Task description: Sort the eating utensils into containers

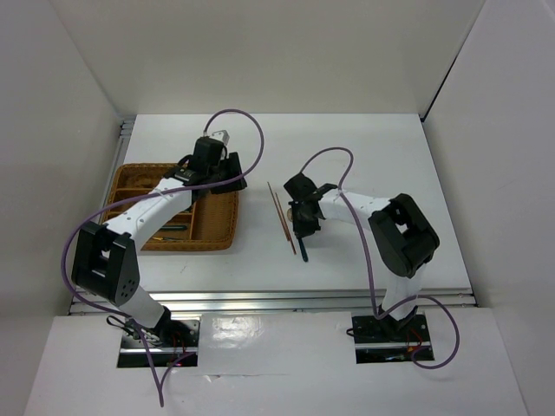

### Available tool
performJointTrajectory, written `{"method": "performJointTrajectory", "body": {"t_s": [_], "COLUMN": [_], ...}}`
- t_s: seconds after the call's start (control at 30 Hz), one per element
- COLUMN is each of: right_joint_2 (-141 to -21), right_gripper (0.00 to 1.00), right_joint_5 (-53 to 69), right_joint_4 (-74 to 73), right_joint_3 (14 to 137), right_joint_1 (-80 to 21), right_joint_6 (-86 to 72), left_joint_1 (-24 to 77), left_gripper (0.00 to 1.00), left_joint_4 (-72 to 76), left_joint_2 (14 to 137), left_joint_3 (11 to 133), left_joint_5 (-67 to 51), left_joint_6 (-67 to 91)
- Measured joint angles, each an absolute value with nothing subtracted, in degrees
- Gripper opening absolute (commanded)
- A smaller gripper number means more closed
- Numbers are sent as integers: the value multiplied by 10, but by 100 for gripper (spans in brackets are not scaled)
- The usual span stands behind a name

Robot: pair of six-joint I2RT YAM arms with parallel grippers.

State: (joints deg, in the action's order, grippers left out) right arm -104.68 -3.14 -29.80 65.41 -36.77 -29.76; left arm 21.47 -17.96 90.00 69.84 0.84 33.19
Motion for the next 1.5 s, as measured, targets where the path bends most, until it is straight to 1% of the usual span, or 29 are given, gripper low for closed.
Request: {"method": "performJointTrajectory", "body": {"t_s": [0.17,0.33,0.47,0.57,0.77,0.9,1.07,1.3,1.5], "right_joint_2": [-1059,-1072,-1080,-1077,-1068,-1068,-1068,-1067,-1061], "right_gripper": [5,3,3,3,3,3,3,3,0], "right_joint_5": [-41,-51,-52,-40,-12,3,42,89,129], "right_joint_4": [-304,-326,-346,-330,-286,-267,-231,-193,-153], "right_joint_3": [670,695,745,785,821,833,844,844,835], "right_joint_1": [-368,-368,-359,-339,-280,-276,-279,-279,-279], "right_joint_6": [-309,-315,-319,-319,-319,-318,-318,-319,-337], "left_joint_1": [213,212,210,210,214,221,244,270,269], "left_gripper": [63,63,63,64,64,64,64,64,61], "left_joint_4": [-181,-177,-108,-75,-32,17,45,39,50], "left_joint_2": [900,900,894,889,891,902,952,991,1001], "left_joint_3": [698,697,655,620,616,616,627,652,671], "left_joint_5": [8,-20,-101,-175,-288,-333,-347,-295,-261], "left_joint_6": [332,328,317,304,274,272,273,274,288]}}
